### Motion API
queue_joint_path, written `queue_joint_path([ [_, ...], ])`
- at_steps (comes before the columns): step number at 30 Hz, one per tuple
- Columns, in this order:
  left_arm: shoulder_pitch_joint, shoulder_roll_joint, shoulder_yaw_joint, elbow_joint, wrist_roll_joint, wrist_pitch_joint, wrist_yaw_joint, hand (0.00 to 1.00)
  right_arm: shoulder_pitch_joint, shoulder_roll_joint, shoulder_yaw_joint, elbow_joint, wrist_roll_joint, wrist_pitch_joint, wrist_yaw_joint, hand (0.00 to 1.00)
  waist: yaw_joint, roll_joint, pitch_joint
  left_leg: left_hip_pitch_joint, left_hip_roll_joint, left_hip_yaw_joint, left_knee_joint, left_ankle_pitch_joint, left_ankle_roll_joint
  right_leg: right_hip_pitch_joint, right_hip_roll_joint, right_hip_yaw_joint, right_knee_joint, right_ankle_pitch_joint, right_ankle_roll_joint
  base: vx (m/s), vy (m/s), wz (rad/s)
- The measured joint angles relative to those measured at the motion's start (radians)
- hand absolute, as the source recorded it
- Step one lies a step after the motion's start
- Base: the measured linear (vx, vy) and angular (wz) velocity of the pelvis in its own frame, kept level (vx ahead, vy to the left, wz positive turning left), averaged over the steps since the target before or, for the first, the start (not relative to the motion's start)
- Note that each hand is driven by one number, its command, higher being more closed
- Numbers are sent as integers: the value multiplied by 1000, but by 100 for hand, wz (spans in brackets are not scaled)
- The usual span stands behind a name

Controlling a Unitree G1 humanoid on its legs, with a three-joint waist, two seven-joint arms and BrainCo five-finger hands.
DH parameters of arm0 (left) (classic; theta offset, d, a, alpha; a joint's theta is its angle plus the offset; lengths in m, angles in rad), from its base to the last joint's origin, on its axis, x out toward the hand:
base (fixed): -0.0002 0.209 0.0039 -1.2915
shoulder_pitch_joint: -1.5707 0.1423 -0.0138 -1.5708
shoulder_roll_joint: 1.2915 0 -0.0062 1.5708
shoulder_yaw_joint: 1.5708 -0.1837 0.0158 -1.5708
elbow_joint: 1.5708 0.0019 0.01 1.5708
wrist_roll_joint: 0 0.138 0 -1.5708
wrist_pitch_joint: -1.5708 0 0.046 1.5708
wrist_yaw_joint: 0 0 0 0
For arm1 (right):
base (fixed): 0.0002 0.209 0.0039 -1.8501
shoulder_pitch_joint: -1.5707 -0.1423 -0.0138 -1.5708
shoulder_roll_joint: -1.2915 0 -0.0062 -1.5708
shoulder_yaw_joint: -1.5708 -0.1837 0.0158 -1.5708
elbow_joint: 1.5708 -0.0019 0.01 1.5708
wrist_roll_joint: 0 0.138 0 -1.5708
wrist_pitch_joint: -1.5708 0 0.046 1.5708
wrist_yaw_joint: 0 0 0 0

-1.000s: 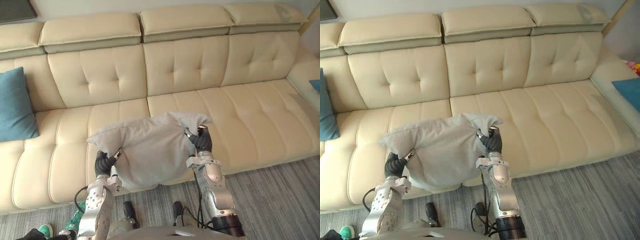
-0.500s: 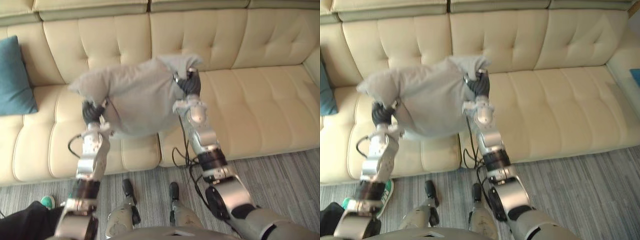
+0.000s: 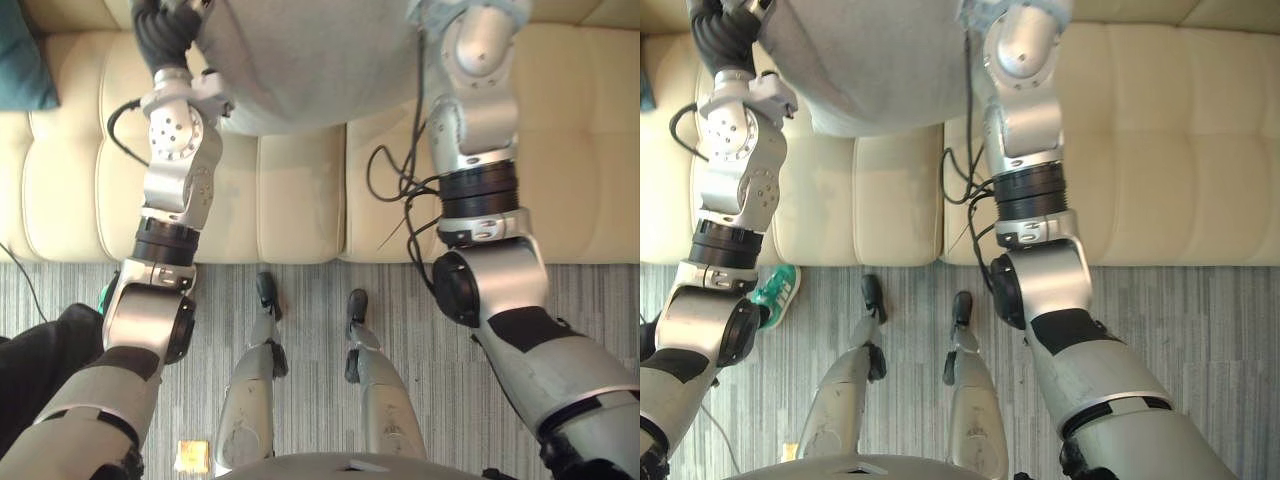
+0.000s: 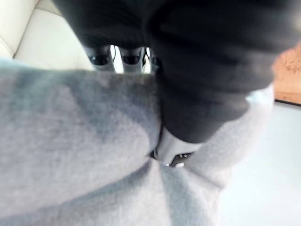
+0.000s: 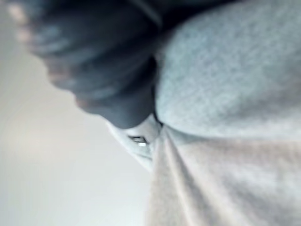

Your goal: Pick up cushions and gather them together orderly.

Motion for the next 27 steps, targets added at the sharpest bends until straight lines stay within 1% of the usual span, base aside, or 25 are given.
queue_joint_path([
  [1, -21, 0, -10, 1, -1, 2, -1, 100, 0, 0, -11, -13, 0, 10, -19, 100, -2, 1, 1, -36, -7, -11, 0, 11, -15, -51, -13, -6, 41, -20, -1, 24, 61, 20],
  [3, -46, -1, -16, 11, -8, 3, 3, 100, 0, 0, -19, -37, 0, 29, -43, 100, -3, 3, 20, -69, -10, -10, 1, 24, -33, -101, -21, -7, 83, -36, -4, 22, 55, 15],
  [4, -50, -2, -16, 14, -8, 4, 3, 100, 0, 0, -18, -38, 0, 32, -49, 100, -3, 2, 27, -74, -10, -9, 1, 29, -39, -109, -22, -7, 90, -38, -6, 18, 32, 5],
  [5, -54, -3, -16, 29, -18, 5, 5, 100, 1, 1, -16, -38, 0, 43, -54, 100, -3, 2, 47, -81, -10, -8, 1, 39, -53, -125, -24, -6, 108, -45, -10, 0, 0, 0],
  [6, -54, -3, -16, 34, -20, 10, 12, 100, 0, 2, -12, -38, 0, 51, -54, 100, 0, 2, 48, -94, -7, -7, 1, 39, -53, -146, -23, -5, 116, -49, -12, 11, -9, -5],
  [7, -56, -4, -15, 32, -21, 11, 15, 100, 1, 1, -11, -39, 0, 53, -54, 100, -3, 2, 48, -111, -4, -5, 1, 47, -64, -164, -21, -3, 121, -50, -12, 6, -16, -5],
  [8, -59, -4, -15, 31, -21, 11, 16, 0, 0, 1, -11, -39, 0, 53, -56, 0, -5, 2, 48, -121, -4, -5, 1, 55, -75, -174, -21, -3, 122, -50, -12, 0, 0, 0],
  [9, -69, -5, -12, 27, -20, 9, 19, 0, 0, 0, -11, -48, -2, 53, -61, 0, -7, 2, 48, -137, -2, -3, 1, 61, -84, -196, -21, -1, 131, -50, -13, -11, -15, -5],
  [11, -83, -5, 6, 27, -19, 3, 33, 0, 0, -2, -11, -78, -34, 54, -69, 0, -7, 1, 49, -151, 0, 5, 0, 61, -84, -225, -20, 9, 151, -55, -20, -26, -12, -9],
  [13, -95, -4, 34, 27, -19, 1, 33, 0, 0, -27, 5, -91, -39, 54, -76, 0, -7, 1, 49, -162, 3, 15, 0, 60, -85, -247, -18, 15, 165, -56, -22, -52, -13, -10],
  [14, -96, -4, 45, 26, -18, 1, 33, 0, 1, -46, 4, -94, -61, 56, -76, 0, -6, 2, 50, -168, 7, 18, 0, 25, -90, -261, -15, 15, 176, -57, -24, -58, -14, -9],
  [16, -97, -3, 55, 26, -18, 0, 32, 0, 1, -62, 4, -111, -71, 59, -77, 0, -10, 4, 56, -173, 12, 37, 0, -11, -61, -266, -16, 11, 177, -56, -24, -53, -13, 3],
  [18, -97, -2, 64, 29, -18, 2, 31, 0, 1, -87, 4, -115, -74, 59, -78, 0, -13, 3, 61, -174, 13, 79, 0, -50, -69, -263, -24, 12, 159, -43, -21, -41, -11, 10],
  [19, -97, 4, 69, 31, -18, 3, 31, 0, 1, -93, 4, -115, -74, 59, -78, 0, -11, 3, 61, -174, 14, 100, 0, -60, -73, -260, -25, 14, 146, -36, -20, -33, -9, -2],
  [20, -97, 14, 74, 35, -18, 3, 30, 0, 1, -98, 4, -114, -73, 59, -78, 0, -8, 3, 61, -173, 14, 104, 0, -51, -65, -260, -25, 17, 144, -35, -19, -25, -11, -15],
  [21, -97, 27, 83, 45, -18, 4, 29, 0, 1, -100, 4, -113, -71, 59, -78, 0, -7, 4, 61, -172, 19, 103, 0, -9, -51, -259, -20, 18, 147, -37, -18, -15, -20, -17],
  [23, -108, 43, 103, 81, -22, 8, 21, 0, 0, -119, 3, -111, -45, 58, -77, 0, -14, 4, 61, -172, 16, 102, 0, 7, -32, -256, -24, 15, 150, -42, -14, -7, -28, 0],
  [25, -118, 63, 128, 123, -39, 16, 12, 0, -12, -129, -2, -90, 9, 55, -75, 0, -17, 4, 61, -167, 14, 100, 1, 26, -11, -252, -26, 12, 157, -50, -12, 0, -43, 7],
  [27, -124, 83, 163, 160, -50, 21, 11, 0, -43, -129, -7, -30, 61, 52, -74, 0, -17, 4, 63, -155, 15, 99, 1, 28, -10, -243, -26, 12, 161, -56, -15, -9, -62, 2],
])
